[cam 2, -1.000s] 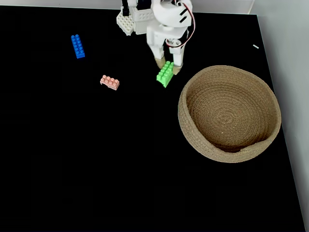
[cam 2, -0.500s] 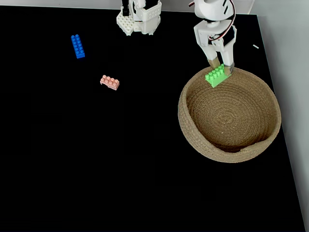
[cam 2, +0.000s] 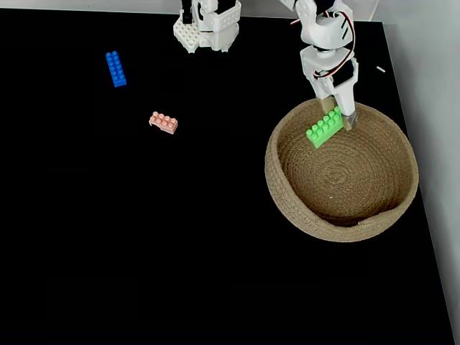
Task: Place the lego blocks in the tray
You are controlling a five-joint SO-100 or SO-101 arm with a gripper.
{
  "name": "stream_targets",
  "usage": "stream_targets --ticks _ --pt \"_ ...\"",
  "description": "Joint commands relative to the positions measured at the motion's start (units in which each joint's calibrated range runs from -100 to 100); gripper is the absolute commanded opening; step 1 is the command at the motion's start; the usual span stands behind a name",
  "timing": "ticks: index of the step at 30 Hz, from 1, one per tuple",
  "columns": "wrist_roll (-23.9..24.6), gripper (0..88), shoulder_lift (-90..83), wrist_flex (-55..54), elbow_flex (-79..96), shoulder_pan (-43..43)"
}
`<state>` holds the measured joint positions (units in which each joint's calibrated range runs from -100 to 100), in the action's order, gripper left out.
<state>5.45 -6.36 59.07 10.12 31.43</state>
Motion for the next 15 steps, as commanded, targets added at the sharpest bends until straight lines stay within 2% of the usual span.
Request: stream_targets --ticks 1,9,15 --pt "0.2 27.5 -4.0 -0.3 -0.5 -1.9" --pt "1.9 28.7 -5.2 2.4 -1.8 -5.5" --pt "5.3 29.6 -10.3 10.4 -2.1 -17.8"
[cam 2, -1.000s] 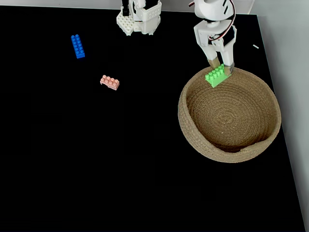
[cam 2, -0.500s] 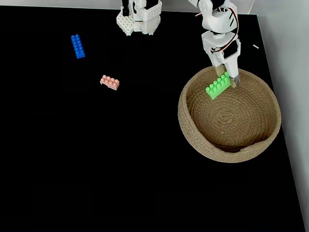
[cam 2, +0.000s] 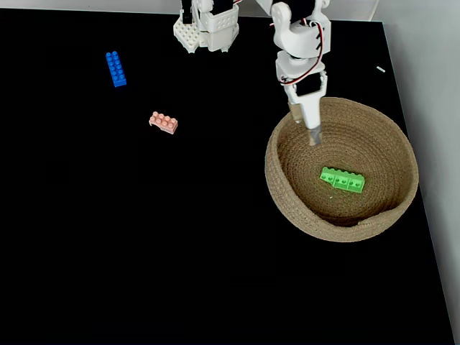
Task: Place the lego blocks in the tray
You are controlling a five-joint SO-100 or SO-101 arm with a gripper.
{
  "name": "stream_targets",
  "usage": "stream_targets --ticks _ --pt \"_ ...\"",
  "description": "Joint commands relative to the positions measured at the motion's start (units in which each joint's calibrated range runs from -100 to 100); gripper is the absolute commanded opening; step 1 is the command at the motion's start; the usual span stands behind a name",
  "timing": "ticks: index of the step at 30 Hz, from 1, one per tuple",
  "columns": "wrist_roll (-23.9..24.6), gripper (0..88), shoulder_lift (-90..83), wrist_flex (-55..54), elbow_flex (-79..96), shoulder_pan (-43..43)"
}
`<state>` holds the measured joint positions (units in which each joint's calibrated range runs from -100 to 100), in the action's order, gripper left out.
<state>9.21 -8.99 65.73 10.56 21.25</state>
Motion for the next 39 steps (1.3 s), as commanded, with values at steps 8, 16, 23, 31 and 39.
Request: stream_targets --ticks 8,16,23,31,39 --pt "2.4 28.0 -12.3 6.4 6.4 -23.2" --pt "7.4 33.2 -14.9 9.1 15.7 -31.1" --pt "5.1 32.8 -22.0 3.3 31.7 -35.4" --pt "1.9 33.4 -24.0 -5.2 38.7 -41.3" --pt "0.4 32.2 -22.6 -13.4 46.3 -42.7"
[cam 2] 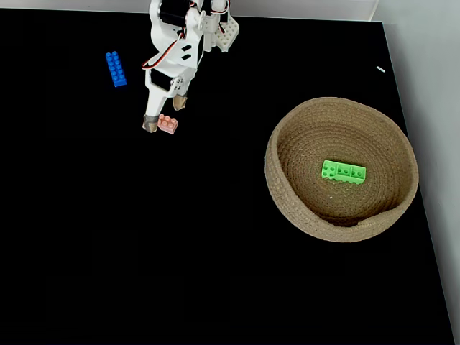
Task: Place the lego blocks in the tray
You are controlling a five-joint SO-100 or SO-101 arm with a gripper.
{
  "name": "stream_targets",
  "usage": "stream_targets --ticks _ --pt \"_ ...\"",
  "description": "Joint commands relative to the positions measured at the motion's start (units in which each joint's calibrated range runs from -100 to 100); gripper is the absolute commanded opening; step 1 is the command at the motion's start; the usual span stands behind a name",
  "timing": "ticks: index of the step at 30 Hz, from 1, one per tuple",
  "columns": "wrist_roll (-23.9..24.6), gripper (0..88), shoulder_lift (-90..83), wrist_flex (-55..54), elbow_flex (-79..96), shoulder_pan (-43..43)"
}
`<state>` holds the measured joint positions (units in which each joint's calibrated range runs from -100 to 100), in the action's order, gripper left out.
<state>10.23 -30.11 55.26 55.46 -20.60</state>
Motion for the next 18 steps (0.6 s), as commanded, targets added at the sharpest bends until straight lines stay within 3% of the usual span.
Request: stream_targets --ticks 1,14,18 --pt "-0.7 32.2 -1.4 -3.4 2.4 -0.9" --pt "-2.3 32.6 -0.2 -8.7 7.1 -1.4" --pt "-2.6 29.0 1.4 -10.2 7.0 -2.9"
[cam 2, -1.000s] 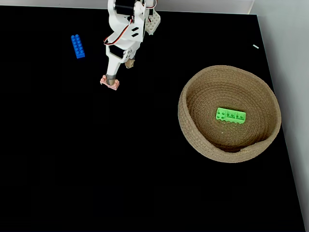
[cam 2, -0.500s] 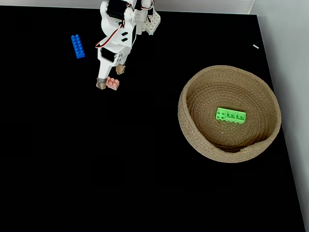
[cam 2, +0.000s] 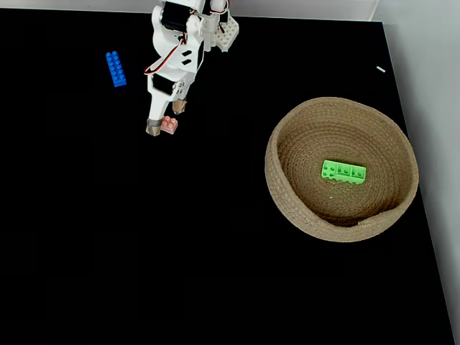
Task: Place the lego blocks in the tray
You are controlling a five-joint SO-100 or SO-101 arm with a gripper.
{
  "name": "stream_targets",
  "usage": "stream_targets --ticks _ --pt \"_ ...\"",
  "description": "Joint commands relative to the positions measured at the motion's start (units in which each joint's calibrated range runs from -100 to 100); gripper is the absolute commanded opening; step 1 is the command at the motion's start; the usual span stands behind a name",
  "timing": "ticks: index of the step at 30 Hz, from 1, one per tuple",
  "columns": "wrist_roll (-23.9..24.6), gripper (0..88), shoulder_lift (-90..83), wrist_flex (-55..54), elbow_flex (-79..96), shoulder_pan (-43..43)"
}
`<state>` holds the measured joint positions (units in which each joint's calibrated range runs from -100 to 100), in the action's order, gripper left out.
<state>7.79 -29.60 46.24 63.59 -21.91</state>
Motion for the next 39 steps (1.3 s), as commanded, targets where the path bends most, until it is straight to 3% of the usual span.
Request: stream_targets --ticks 1,10,11,13,21,23,31,36,39 --pt "-0.1 27.8 1.7 -1.1 -1.8 -1.9" --pt "-1.0 19.7 10.3 -0.9 -8.4 -1.7" --pt "-1.2 16.2 10.4 -0.9 -8.5 -1.7" --pt "-0.4 0.3 10.4 -0.9 -8.4 -2.2" --pt "0.5 0.2 7.2 -0.8 -9.9 -1.3" --pt "1.1 0.2 5.6 4.2 -15.2 0.1" --pt "3.8 0.2 3.6 30.2 -49.3 14.7" --pt "1.9 0.2 2.9 30.3 -52.9 29.2" --pt "3.6 0.2 4.2 29.5 -54.9 35.6"
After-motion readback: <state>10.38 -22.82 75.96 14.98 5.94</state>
